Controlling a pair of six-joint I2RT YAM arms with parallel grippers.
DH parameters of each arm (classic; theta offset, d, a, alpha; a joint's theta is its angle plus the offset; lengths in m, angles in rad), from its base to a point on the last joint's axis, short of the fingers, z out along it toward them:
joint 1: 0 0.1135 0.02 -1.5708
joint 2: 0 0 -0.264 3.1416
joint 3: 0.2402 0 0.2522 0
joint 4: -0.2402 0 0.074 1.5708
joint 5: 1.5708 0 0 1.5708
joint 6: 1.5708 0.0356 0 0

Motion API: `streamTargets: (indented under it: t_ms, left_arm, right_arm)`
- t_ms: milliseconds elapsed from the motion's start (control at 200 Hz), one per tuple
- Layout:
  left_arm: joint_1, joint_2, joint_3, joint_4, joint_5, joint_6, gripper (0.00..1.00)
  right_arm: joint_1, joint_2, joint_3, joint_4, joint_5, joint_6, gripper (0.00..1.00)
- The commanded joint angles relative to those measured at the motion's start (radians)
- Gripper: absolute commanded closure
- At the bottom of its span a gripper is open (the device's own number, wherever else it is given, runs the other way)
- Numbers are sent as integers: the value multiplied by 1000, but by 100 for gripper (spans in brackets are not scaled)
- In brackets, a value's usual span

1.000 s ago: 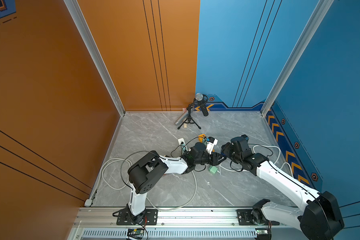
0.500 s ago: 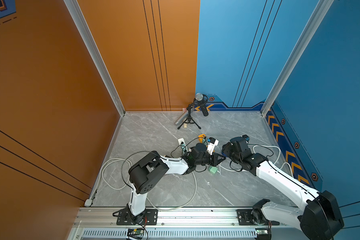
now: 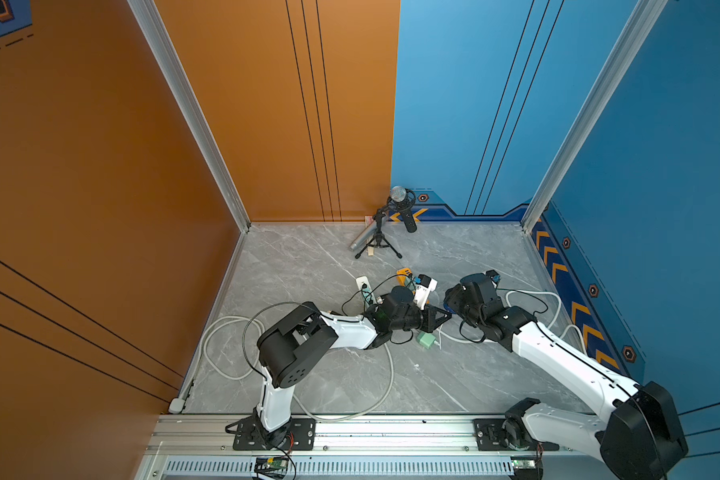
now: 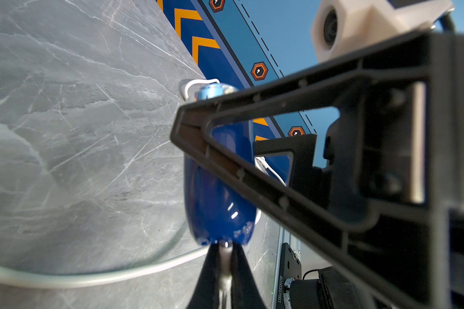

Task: Unplug the electric shaver
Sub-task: Remove the charging cable from the electric shaver.

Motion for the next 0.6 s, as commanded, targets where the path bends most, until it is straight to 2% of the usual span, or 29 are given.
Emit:
streamTargets:
  t_ms: [0, 240, 510, 595]
  left_arm:
    - [11, -15, -30, -20, 11, 19, 100]
    - [14, -36, -54, -20, 26, 30, 100]
    - [36, -24, -60, -21, 56, 8, 100]
    - [44, -22, -66, -21, 70, 1, 93]
  right_arm:
    - [-51, 18, 29, -14, 114, 13, 57]
    - [-85, 52, 39, -7, 105, 17, 57]
    - [-109, 65, 66, -9, 77, -68, 57]
    - [-110, 62, 75, -31, 65, -119, 57]
